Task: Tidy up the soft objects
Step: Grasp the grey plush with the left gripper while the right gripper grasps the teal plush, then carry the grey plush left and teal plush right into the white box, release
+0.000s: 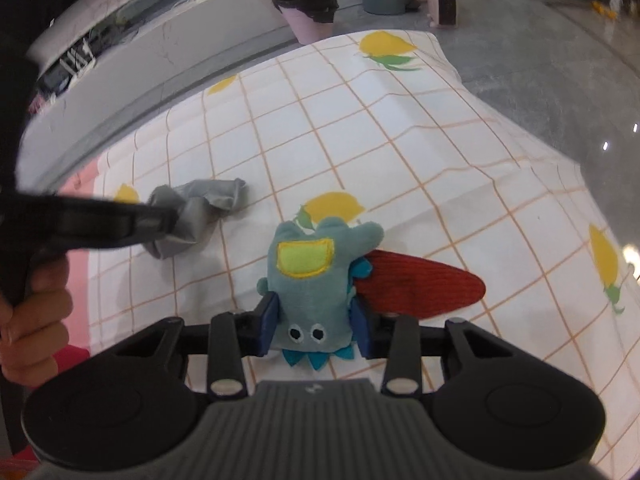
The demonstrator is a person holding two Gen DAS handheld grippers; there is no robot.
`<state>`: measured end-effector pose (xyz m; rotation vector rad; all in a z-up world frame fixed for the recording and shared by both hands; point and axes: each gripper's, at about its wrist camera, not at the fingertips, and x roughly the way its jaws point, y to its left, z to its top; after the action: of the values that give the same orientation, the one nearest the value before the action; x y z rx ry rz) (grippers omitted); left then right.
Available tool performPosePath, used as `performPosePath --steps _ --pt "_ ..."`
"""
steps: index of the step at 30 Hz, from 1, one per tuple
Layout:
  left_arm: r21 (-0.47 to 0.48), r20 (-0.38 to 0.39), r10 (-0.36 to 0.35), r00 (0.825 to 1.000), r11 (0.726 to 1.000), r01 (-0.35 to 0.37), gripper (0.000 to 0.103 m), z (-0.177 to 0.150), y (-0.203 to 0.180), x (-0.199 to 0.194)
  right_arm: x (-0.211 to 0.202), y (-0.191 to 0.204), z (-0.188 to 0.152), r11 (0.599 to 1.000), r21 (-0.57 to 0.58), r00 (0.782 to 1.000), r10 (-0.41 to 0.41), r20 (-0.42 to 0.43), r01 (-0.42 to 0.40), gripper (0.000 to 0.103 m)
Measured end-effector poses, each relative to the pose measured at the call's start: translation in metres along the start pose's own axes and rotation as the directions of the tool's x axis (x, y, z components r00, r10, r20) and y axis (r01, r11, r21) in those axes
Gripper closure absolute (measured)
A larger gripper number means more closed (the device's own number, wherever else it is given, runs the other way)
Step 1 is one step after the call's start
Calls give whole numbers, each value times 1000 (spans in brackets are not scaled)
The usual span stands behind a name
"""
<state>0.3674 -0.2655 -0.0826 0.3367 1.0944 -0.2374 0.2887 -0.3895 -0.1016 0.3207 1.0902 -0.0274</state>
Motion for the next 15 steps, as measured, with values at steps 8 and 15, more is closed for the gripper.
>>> performPosePath --steps 8,15 --pt "-53 130 -67 989 996 74 99 -3 13 -26 -13 -8 1 1000 28 999 1 41 -3 66" --pt "-115 194 -180 964 972 205 100 -10 25 -53 -21 -9 -1 1000 28 998 6 67 -8 66"
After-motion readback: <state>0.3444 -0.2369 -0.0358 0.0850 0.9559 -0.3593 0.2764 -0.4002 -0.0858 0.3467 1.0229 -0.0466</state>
